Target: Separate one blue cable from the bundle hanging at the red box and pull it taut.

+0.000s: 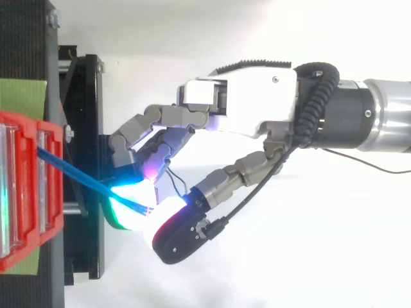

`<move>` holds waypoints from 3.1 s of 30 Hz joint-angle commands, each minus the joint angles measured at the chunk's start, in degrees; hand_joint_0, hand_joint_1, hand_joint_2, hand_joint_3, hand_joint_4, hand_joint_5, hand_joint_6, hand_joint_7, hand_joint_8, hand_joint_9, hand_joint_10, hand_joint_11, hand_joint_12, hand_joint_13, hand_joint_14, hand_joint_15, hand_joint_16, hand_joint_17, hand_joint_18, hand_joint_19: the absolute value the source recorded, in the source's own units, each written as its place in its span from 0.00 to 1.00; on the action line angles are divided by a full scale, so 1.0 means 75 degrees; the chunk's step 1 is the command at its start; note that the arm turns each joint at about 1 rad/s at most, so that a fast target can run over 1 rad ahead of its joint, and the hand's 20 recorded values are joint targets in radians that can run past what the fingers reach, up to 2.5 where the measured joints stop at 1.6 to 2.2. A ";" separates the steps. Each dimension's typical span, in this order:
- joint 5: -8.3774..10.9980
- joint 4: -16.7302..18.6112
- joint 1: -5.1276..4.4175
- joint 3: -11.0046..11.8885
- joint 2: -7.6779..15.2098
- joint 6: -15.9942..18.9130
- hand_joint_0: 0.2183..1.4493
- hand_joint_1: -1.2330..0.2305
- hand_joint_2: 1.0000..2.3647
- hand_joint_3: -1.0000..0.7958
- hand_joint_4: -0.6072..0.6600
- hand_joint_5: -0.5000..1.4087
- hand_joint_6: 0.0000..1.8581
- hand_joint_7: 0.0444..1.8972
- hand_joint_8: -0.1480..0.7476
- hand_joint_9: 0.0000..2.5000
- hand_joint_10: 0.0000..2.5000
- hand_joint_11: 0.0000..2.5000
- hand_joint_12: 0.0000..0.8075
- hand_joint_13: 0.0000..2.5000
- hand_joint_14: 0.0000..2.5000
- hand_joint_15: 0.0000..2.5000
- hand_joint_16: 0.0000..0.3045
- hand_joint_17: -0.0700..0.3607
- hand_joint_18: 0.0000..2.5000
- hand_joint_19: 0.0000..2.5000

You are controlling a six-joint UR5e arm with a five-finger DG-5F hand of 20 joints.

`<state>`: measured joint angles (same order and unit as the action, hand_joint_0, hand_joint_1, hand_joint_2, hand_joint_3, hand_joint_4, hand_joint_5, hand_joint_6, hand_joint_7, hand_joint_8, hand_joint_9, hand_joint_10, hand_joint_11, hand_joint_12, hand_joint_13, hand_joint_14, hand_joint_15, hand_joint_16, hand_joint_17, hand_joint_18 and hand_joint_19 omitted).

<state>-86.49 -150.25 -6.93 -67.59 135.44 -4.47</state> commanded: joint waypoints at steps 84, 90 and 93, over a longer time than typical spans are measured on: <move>-0.0117 -0.1541 0.0256 0.0000 -0.0575 -0.0072 0.44 0.23 0.02 0.40 0.50 0.16 0.51 0.68 0.50 0.41 0.01 0.39 0.38 0.33 0.01 0.20 0.11 0.34 0.28 0.18; -0.0117 -0.1541 0.0268 0.0000 -0.0575 -0.0072 0.49 0.22 0.00 0.28 0.47 0.17 0.50 0.69 0.49 0.42 0.01 0.39 0.37 0.33 0.01 0.21 0.11 0.34 0.27 0.19; -0.0117 -0.1541 0.0280 0.0000 -0.0575 -0.0072 0.48 0.21 0.00 0.28 0.48 0.17 0.50 0.69 0.49 0.42 0.01 0.39 0.37 0.33 0.01 0.20 0.11 0.34 0.28 0.18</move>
<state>-87.36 -161.81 -4.91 -67.59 131.18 -5.01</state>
